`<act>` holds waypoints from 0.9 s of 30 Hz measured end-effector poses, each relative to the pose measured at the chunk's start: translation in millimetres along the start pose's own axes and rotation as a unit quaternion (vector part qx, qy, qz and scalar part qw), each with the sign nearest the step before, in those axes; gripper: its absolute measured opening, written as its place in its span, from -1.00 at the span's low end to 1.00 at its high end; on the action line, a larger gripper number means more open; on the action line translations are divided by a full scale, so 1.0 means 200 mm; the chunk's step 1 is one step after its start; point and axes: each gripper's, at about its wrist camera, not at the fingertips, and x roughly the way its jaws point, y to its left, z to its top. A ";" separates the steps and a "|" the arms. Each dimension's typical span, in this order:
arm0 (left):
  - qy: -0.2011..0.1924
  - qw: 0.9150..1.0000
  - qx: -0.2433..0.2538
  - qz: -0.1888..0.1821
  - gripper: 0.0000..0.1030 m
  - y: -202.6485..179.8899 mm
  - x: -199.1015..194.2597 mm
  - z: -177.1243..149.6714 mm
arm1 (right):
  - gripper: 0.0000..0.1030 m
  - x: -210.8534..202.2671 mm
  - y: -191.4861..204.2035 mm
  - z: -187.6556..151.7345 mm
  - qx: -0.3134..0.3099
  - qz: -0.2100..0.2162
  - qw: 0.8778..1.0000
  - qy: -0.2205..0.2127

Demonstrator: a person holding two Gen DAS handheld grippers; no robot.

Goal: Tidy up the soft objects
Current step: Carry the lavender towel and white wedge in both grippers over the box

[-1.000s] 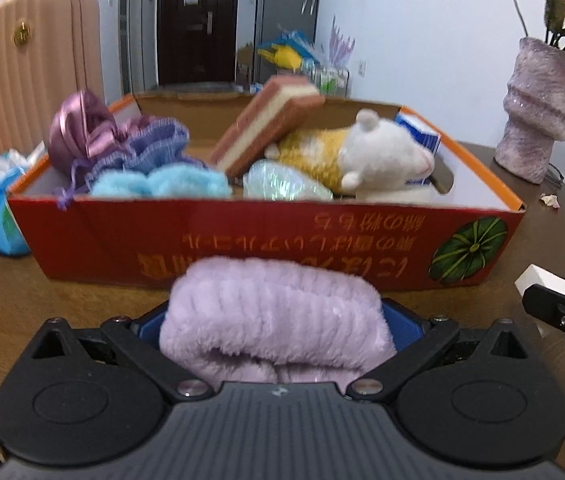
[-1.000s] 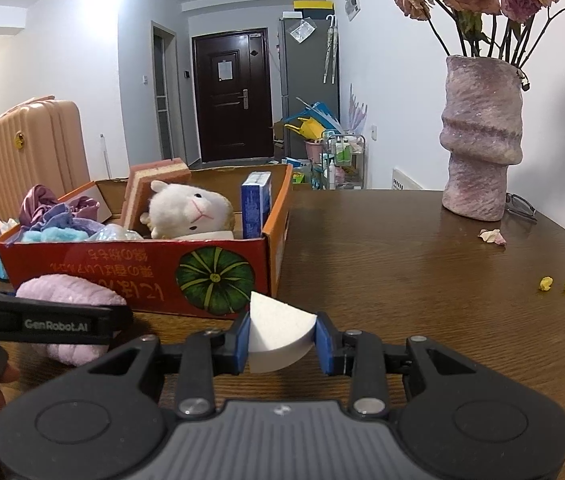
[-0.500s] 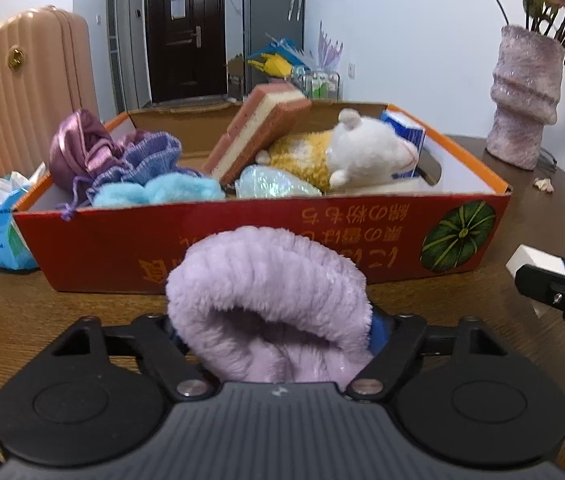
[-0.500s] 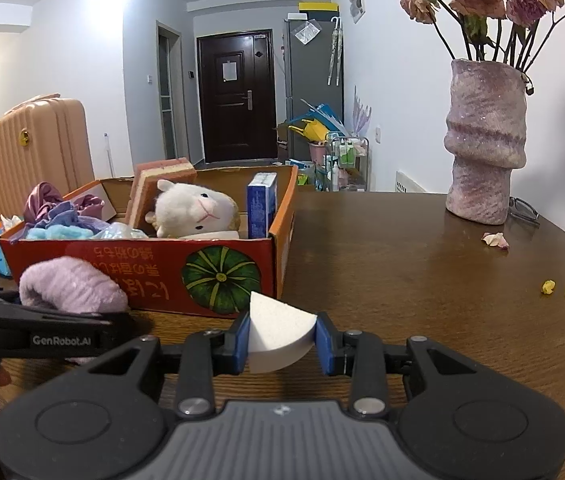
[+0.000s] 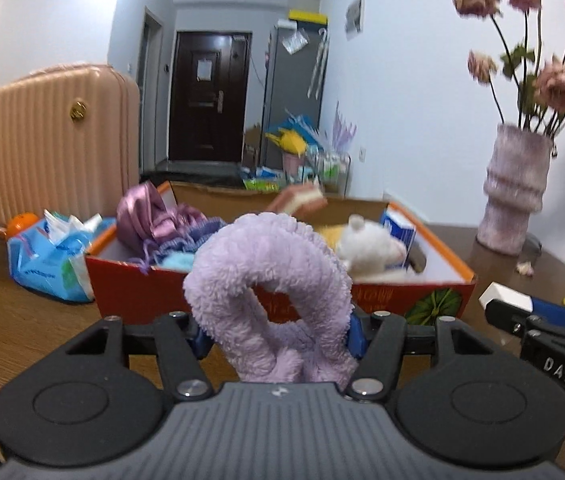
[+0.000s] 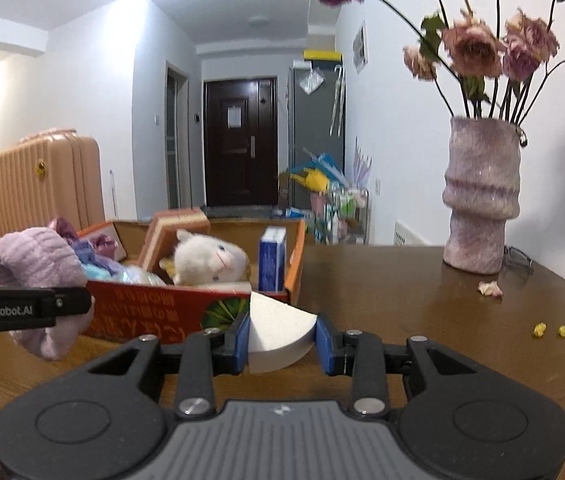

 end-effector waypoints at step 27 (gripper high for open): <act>-0.069 0.996 -0.050 0.037 0.19 0.11 0.05 0.17 | -0.35 0.15 0.26 0.10 0.017 -0.001 0.998 -0.057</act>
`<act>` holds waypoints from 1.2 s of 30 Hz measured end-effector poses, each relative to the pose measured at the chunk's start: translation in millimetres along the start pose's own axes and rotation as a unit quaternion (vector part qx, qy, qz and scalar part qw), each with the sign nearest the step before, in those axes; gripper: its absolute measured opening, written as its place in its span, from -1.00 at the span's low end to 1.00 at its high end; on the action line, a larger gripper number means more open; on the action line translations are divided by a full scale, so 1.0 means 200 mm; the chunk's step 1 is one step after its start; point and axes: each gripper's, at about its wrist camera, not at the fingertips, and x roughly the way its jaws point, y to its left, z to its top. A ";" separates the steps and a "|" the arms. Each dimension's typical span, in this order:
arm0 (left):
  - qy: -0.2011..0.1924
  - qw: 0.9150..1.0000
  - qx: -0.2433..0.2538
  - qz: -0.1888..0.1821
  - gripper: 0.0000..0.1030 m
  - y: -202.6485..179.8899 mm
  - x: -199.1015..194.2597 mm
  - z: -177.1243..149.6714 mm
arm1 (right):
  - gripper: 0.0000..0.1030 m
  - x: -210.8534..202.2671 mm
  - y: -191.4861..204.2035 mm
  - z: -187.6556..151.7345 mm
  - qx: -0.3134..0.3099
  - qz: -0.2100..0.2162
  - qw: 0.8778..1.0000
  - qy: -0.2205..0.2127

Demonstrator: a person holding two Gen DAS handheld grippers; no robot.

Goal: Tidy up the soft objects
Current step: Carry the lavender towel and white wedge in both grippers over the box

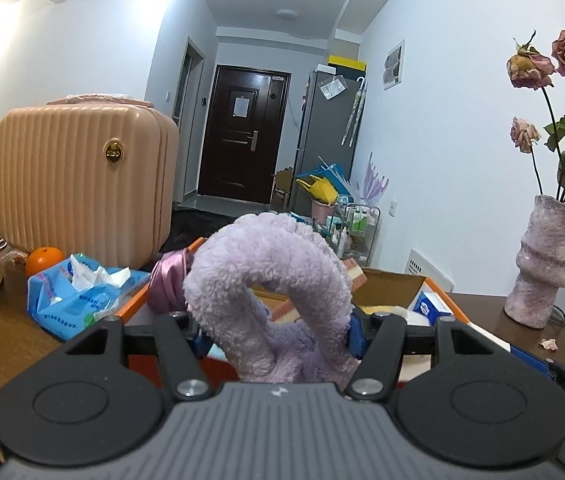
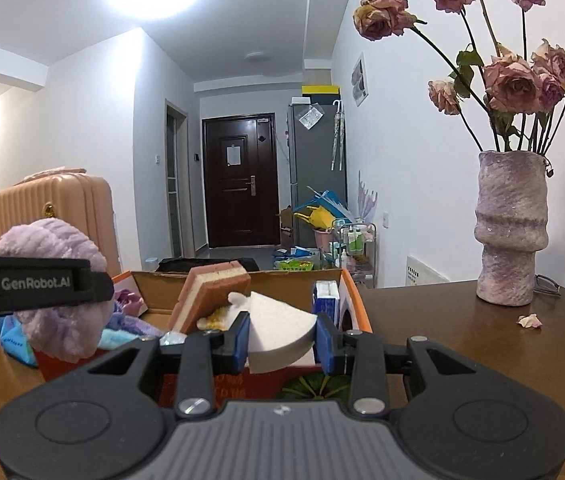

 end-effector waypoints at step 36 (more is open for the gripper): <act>-0.030 0.998 0.055 0.017 0.19 -0.05 0.41 0.08 | -0.35 0.46 0.04 0.10 -0.011 -0.005 1.000 -0.018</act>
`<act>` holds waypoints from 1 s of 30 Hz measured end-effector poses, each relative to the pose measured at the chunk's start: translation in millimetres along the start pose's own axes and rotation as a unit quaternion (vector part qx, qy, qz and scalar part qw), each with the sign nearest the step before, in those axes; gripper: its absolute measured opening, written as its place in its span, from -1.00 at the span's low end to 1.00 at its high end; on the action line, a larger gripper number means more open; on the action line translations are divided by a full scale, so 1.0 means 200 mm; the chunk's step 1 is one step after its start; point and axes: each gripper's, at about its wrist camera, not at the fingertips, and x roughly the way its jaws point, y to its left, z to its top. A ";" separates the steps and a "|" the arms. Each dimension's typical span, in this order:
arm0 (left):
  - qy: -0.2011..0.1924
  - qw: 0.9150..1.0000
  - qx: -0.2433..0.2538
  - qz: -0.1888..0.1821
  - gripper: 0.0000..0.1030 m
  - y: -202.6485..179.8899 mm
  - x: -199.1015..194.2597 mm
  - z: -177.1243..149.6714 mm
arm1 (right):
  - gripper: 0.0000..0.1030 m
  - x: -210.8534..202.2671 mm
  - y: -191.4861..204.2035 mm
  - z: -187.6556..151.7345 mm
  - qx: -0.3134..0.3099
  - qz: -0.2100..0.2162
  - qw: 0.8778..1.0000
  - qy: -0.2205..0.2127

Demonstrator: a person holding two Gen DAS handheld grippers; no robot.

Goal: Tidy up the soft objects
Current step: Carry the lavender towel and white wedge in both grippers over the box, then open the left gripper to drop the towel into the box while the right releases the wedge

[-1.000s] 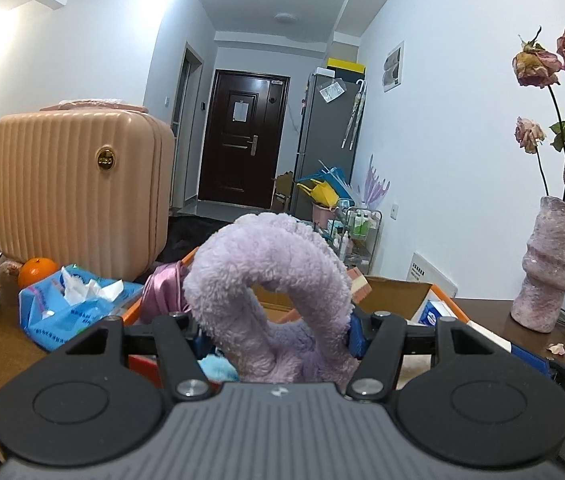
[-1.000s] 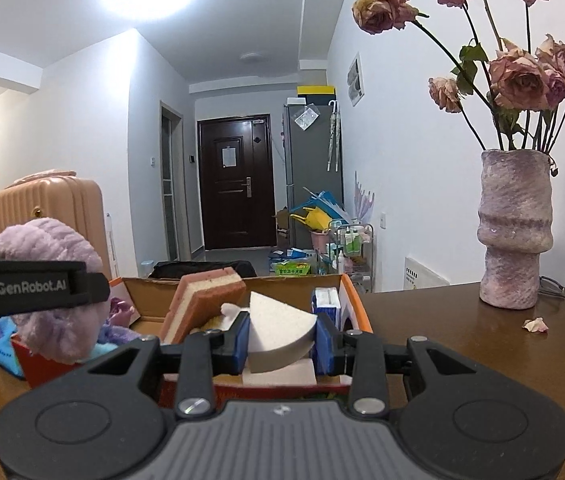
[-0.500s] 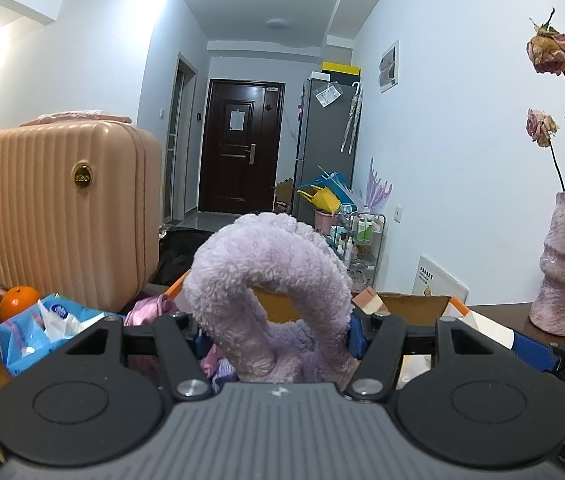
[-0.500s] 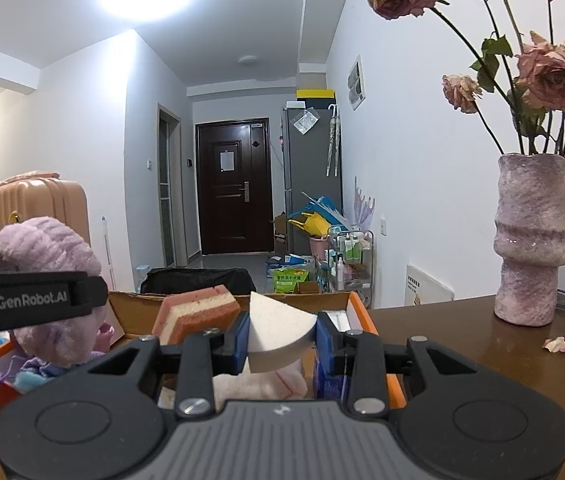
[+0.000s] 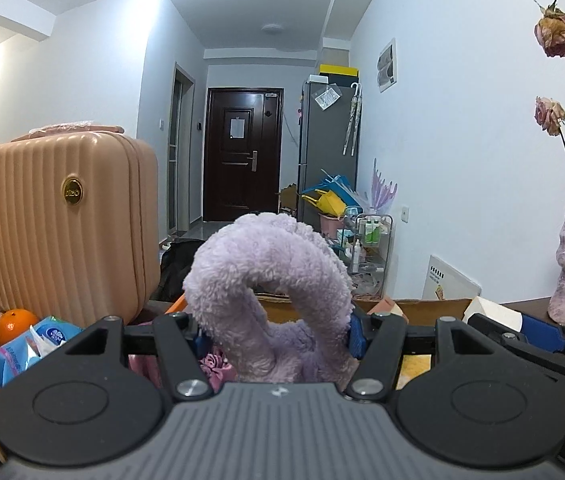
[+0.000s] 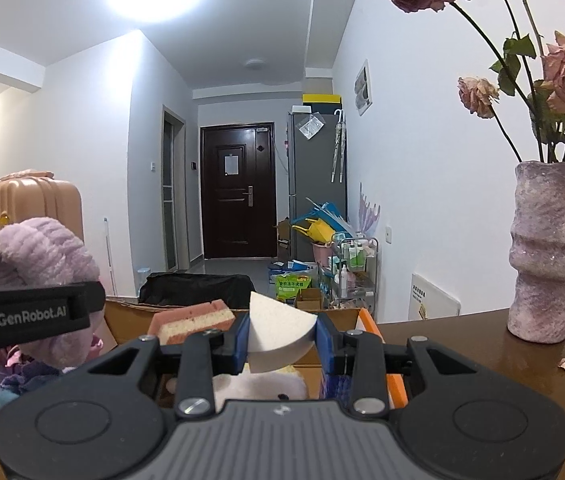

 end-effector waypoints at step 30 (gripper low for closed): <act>0.019 0.999 -0.013 0.038 0.19 -0.03 0.24 0.01 | -0.34 0.16 0.02 0.01 0.007 -0.001 1.000 0.029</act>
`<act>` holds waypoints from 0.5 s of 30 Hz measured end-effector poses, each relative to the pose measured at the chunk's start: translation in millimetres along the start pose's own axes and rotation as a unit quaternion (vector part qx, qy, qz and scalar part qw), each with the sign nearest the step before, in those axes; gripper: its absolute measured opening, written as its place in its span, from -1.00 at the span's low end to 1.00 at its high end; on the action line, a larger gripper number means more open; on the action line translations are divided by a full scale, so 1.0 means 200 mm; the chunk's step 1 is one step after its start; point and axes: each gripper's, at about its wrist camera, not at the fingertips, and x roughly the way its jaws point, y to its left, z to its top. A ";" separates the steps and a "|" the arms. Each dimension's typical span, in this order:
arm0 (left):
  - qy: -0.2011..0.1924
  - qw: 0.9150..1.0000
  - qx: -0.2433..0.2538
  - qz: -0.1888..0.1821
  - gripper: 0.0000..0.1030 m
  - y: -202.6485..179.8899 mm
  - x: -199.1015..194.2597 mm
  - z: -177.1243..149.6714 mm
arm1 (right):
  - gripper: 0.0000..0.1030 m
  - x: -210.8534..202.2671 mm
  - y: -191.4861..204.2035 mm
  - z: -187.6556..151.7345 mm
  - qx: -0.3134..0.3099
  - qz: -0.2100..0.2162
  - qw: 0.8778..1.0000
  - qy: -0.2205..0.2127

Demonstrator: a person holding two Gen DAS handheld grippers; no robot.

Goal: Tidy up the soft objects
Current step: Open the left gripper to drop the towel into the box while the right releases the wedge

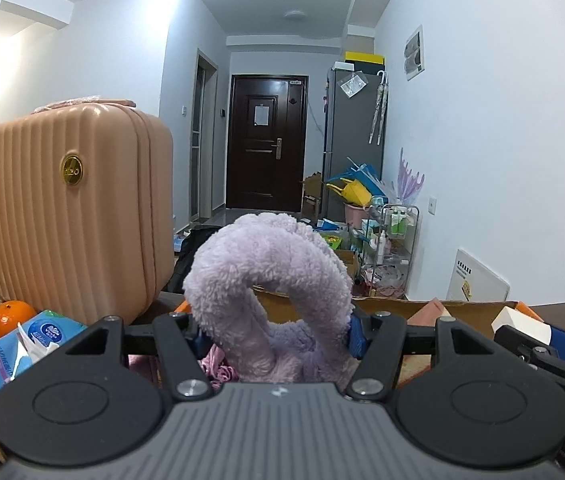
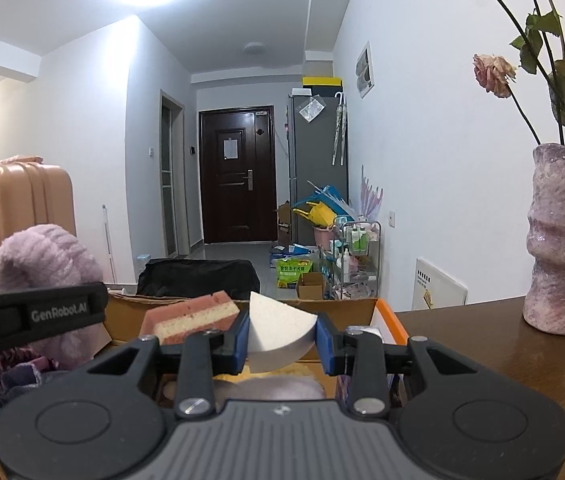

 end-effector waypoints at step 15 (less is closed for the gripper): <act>-0.020 1.000 0.002 0.022 0.94 0.00 -0.06 -0.03 | 0.66 -0.04 0.00 0.00 -0.007 0.000 1.000 -0.019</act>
